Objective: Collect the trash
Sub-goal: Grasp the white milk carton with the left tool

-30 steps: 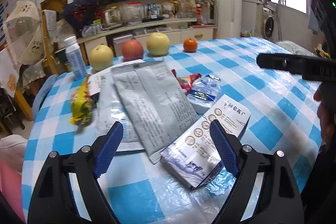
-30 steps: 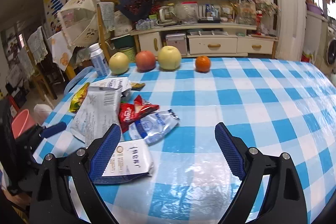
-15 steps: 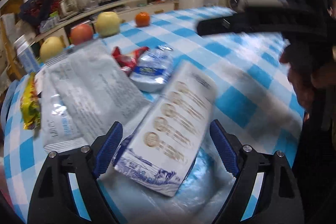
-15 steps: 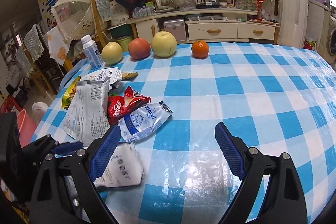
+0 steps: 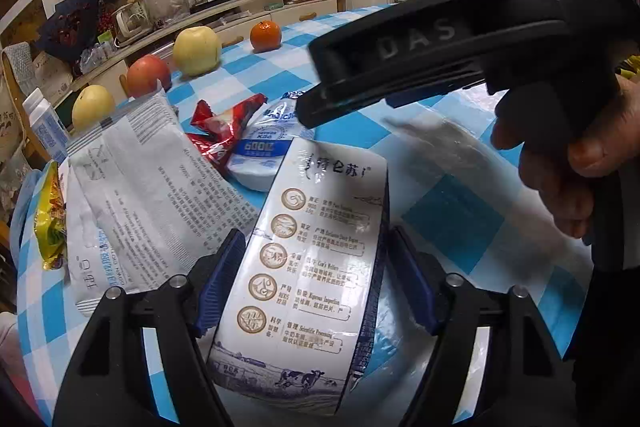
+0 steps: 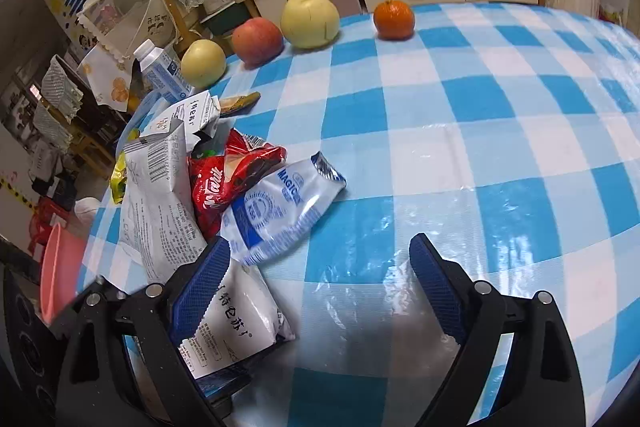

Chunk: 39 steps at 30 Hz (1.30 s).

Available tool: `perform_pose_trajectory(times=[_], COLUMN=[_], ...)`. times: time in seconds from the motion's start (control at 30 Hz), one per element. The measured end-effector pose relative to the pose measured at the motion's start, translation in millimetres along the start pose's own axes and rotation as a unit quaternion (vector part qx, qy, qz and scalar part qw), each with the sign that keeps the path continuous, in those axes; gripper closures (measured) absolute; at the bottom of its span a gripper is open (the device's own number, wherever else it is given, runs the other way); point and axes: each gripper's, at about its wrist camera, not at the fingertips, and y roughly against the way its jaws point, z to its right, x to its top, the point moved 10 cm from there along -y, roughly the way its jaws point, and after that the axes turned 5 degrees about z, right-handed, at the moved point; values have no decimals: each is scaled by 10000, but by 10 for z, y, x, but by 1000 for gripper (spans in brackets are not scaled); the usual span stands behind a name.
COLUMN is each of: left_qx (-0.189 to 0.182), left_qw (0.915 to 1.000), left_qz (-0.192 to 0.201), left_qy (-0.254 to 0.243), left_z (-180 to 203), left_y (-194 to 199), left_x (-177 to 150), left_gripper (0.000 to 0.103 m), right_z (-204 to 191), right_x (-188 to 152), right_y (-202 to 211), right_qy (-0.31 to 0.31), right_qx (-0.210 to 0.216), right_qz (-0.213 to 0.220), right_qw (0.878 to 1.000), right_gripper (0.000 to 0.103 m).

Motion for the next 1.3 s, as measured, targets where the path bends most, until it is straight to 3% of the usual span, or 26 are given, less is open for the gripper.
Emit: perform_pose_trajectory(times=[0.13, 0.27, 0.8, 1.0, 1.3], left_qx=[-105, -127, 436, 696, 962], left_qw=[9998, 9999, 9969, 9905, 9775], left_qz=[48, 52, 308, 360, 361], left_qy=[-156, -61, 571, 1128, 1840], left_z=[125, 107, -652, -1048, -1440], left_y=[36, 88, 473, 505, 527], left_x=[14, -17, -202, -213, -335], left_gripper=[40, 40, 41, 41, 40], right_z=[-42, -59, -215, -344, -267], right_x=[-5, 1, -7, -8, -8], right_y=[-68, -117, -335, -433, -568], right_qy=[179, 171, 276, 662, 1594], right_qx=[-24, 57, 137, -93, -964], right_qz=[-60, -88, -208, -148, -86], right_qw=[9998, 9998, 9993, 9977, 9824], right_gripper=[13, 13, 13, 13, 10])
